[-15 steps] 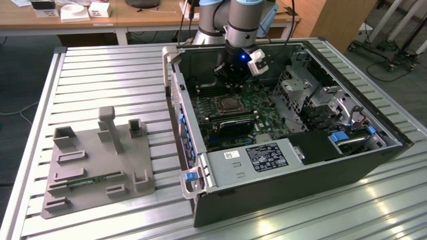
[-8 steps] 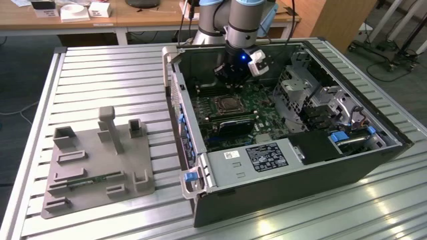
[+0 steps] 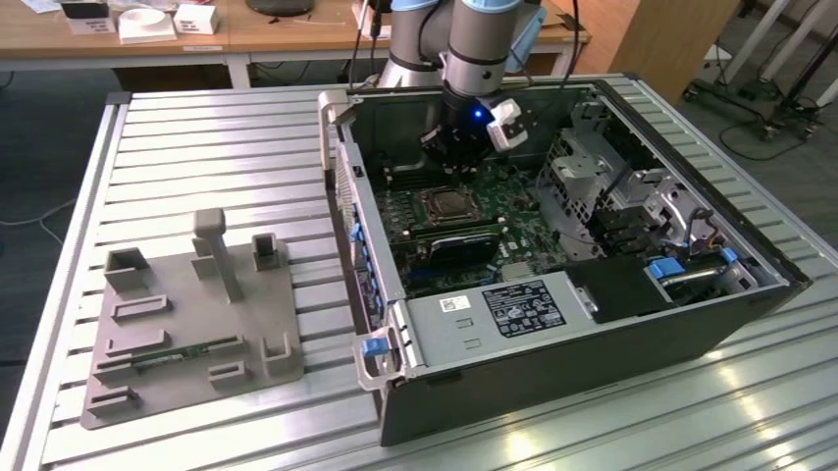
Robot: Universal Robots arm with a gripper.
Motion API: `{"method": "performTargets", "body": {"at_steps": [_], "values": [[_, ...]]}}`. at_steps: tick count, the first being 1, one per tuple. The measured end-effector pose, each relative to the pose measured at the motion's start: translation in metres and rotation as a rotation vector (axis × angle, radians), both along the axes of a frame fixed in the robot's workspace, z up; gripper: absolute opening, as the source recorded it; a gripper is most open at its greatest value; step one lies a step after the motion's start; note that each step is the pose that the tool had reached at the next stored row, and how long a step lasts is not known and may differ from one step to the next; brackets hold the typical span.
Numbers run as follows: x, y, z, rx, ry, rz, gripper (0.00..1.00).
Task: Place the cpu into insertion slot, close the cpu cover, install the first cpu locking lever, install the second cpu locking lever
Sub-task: 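Install the first cpu locking lever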
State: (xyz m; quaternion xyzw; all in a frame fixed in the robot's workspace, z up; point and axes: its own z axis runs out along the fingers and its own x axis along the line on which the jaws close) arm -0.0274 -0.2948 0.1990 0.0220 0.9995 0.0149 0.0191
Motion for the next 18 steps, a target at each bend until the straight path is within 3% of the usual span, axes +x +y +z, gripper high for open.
{"method": "performTargets", "body": {"at_steps": [18], "values": [[0.0, -0.0024, 0.0021, 0.0, -0.0002, 0.0, 0.1]]}}
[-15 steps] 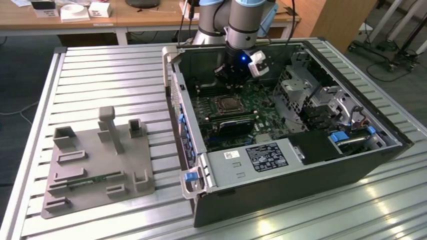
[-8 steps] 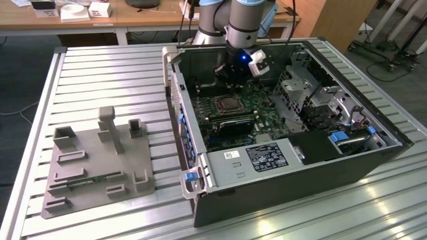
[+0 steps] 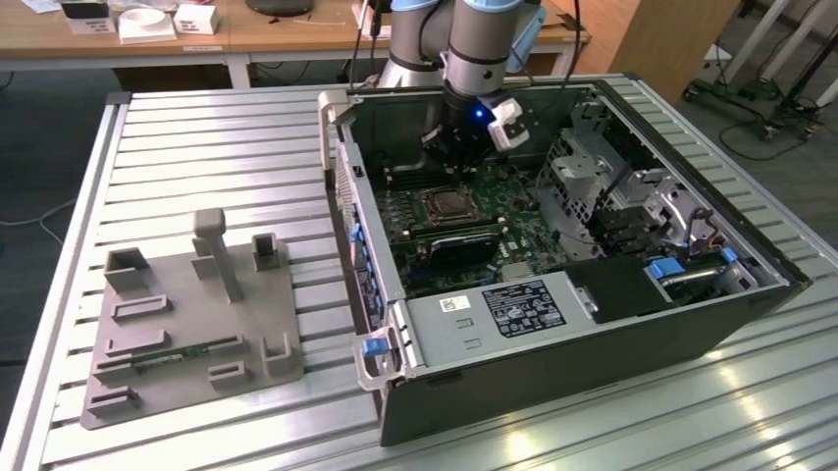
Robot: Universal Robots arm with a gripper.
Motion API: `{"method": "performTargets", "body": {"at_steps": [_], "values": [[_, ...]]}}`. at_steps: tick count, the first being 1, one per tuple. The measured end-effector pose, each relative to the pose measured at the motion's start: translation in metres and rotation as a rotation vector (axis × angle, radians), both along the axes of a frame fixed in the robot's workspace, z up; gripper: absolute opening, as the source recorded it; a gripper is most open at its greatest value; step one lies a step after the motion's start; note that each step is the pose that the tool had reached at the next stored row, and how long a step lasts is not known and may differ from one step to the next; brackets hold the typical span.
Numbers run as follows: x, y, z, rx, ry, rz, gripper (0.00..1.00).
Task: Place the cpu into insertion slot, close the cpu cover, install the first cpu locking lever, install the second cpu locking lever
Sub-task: 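Install the first cpu locking lever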
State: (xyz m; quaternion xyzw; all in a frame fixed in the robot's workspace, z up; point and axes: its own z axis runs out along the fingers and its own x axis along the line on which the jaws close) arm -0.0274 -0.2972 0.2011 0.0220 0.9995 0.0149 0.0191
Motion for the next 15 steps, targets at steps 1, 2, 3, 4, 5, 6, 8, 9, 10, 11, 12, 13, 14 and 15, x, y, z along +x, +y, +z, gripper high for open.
{"method": "performTargets", "body": {"at_steps": [1, 2, 3, 4, 5, 6, 8, 9, 10, 11, 12, 13, 14, 15], "values": [[0.0, -0.0003, -0.0002, 0.0, 0.0, 0.0, 0.1], [0.0, -0.0005, -0.0005, 0.0, 0.0, 0.0, 0.1], [0.0, -0.0007, -0.0008, -0.0002, 0.0001, 0.0, 0.1], [-0.0001, -0.0009, -0.001, -0.0003, 0.0001, 0.0, 0.1], [0.0, -0.0011, -0.0014, -0.0003, 0.0001, 0.0, 0.1], [-0.0001, -0.0013, -0.0016, -0.0004, 0.0002, 0.0, 0.1], [-0.0001, -0.0017, -0.0022, -0.0006, 0.0004, 0.0, 0.1], [-0.0001, -0.0018, -0.0026, -0.0006, 0.0004, 0.0, 0.1], [-0.0001, -0.002, -0.003, -0.0006, 0.0004, 0.0, 0.1], [-0.0001, -0.0021, -0.0034, -0.0005, 0.0003, 0.0, 0.1], [0.0001, -0.002, -0.004, 0.0009, -0.0009, 0.0, 0.1], [0.0001, -0.002, -0.004, 0.0007, -0.0009, 0.0, 0.1], [0.0001, -0.0021, -0.004, 0.0007, -0.0006, 0.0, 0.1], [0.0, -0.0022, -0.0036, 0.0001, -0.0001, 0.0, 0.1]]}}
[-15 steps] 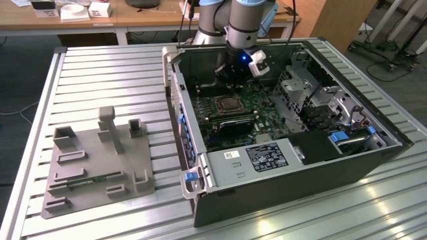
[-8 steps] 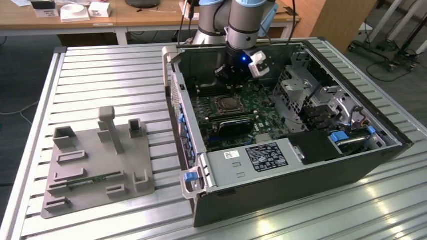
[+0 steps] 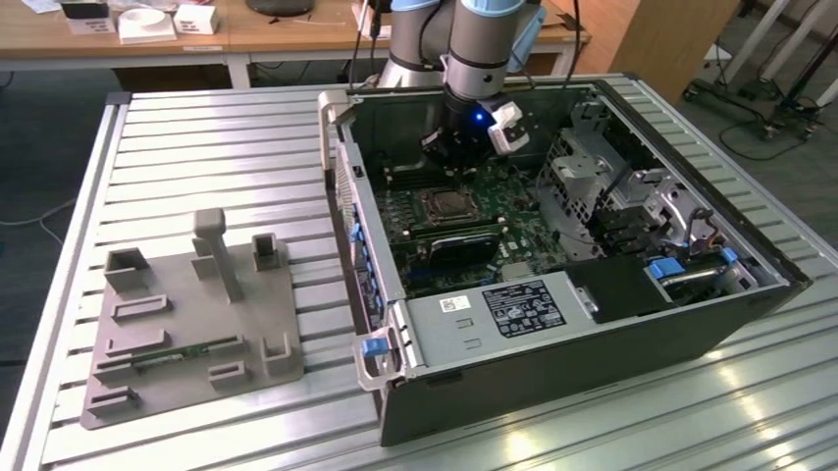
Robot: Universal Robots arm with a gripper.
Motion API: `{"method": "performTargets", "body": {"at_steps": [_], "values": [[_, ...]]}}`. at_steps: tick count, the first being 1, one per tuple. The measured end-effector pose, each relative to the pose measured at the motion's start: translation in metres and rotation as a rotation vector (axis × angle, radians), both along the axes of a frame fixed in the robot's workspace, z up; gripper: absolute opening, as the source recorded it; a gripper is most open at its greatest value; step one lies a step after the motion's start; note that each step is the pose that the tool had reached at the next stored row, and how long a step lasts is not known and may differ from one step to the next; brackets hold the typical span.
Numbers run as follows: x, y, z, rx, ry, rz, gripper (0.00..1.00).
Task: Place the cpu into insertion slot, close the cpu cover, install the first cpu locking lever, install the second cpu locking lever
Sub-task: 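Install the first cpu locking lever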
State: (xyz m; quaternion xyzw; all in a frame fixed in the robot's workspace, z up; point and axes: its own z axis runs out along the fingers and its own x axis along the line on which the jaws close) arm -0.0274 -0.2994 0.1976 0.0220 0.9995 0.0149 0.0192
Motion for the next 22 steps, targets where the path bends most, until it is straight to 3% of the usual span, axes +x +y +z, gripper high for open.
{"method": "performTargets", "body": {"at_steps": [9, 22], "values": [[0.0, -0.0002, 0.0068, 0.001, 0.0, 0.0, 0.1], [-0.0001, -0.001, -0.0017, -0.002, 0.0005, 0.0, 0.1]]}}
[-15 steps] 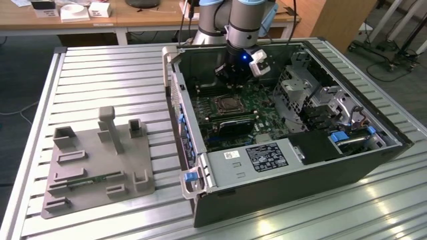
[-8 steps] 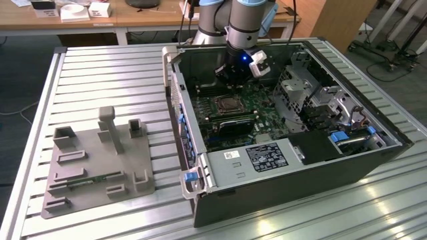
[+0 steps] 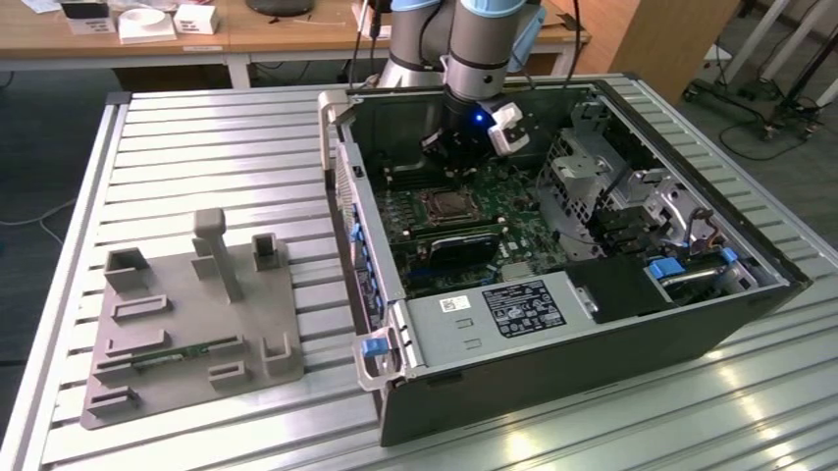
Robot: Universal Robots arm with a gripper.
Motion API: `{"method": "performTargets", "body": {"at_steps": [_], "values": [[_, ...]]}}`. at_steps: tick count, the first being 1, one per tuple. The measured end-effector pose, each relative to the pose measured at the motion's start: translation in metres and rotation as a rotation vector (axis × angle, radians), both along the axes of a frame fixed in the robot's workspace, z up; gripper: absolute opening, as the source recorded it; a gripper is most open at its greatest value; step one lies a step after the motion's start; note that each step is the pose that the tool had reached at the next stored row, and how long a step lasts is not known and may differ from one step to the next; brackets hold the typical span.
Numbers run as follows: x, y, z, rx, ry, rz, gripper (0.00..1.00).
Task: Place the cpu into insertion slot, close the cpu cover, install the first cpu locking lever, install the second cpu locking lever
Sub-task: 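Install the first cpu locking lever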
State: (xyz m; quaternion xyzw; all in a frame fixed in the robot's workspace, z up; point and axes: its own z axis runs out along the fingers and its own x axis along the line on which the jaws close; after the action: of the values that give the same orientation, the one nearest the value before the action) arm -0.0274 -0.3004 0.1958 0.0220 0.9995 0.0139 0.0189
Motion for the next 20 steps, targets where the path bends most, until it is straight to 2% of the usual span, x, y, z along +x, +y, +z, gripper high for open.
{"method": "performTargets", "body": {"at_steps": [3, 9, 20], "values": [[0.0, 0.0001, 0.0007, 0.0007, -0.0006, 0.0, 0.1], [0.0, 0.0001, 0.0104, 0.0015, -0.0004, 0.0, 0.1], [-0.01, 0.0003, 0.0107, 0.0078, -0.0003, 0.003, 0.1]]}}
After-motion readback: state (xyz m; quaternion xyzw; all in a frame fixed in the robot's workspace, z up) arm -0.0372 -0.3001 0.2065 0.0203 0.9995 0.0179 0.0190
